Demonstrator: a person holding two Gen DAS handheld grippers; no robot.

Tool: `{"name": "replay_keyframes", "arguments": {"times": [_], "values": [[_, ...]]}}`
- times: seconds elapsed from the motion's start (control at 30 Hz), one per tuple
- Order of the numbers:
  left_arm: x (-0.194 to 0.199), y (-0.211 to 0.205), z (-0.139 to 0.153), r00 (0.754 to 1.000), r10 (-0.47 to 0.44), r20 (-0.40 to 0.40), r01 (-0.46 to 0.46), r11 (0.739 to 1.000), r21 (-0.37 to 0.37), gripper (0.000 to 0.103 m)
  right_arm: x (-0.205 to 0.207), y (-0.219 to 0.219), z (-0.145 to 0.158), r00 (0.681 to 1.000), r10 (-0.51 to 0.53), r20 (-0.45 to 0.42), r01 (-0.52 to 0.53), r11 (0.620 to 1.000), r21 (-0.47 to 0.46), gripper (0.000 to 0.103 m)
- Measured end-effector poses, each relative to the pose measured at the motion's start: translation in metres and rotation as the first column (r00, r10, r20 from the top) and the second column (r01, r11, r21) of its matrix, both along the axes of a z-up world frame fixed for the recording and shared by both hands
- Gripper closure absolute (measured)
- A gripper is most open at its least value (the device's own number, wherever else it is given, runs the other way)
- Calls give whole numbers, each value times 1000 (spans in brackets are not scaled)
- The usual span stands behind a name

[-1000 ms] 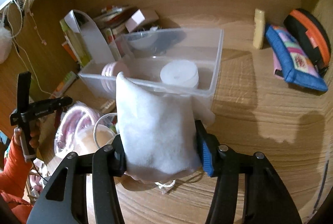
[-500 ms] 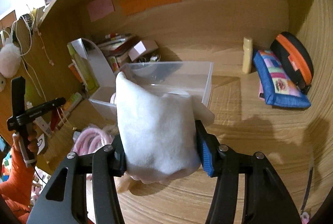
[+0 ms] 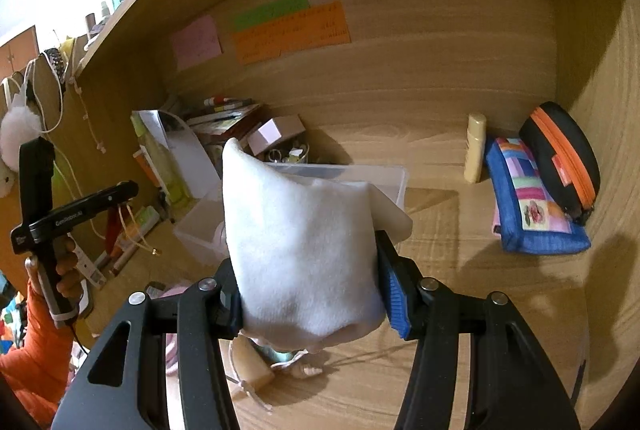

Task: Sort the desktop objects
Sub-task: 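Grasp the red velvet pouch with the left tool while the right tool grasps the white cloth pouch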

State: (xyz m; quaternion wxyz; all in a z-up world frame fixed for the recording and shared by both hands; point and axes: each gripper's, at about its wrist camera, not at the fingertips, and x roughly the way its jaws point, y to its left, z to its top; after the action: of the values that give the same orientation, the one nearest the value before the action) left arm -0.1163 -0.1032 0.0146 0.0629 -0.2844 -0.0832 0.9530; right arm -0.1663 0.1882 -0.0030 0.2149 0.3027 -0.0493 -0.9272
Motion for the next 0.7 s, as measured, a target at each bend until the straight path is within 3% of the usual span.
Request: {"name": "replay_keyframes", "arguments": {"times": [0.7], "values": [[-88, 31, -1, 995, -97, 35, 97, 995, 20, 76, -70, -49, -15, 996, 73, 41, -74, 997, 19, 53]]}}
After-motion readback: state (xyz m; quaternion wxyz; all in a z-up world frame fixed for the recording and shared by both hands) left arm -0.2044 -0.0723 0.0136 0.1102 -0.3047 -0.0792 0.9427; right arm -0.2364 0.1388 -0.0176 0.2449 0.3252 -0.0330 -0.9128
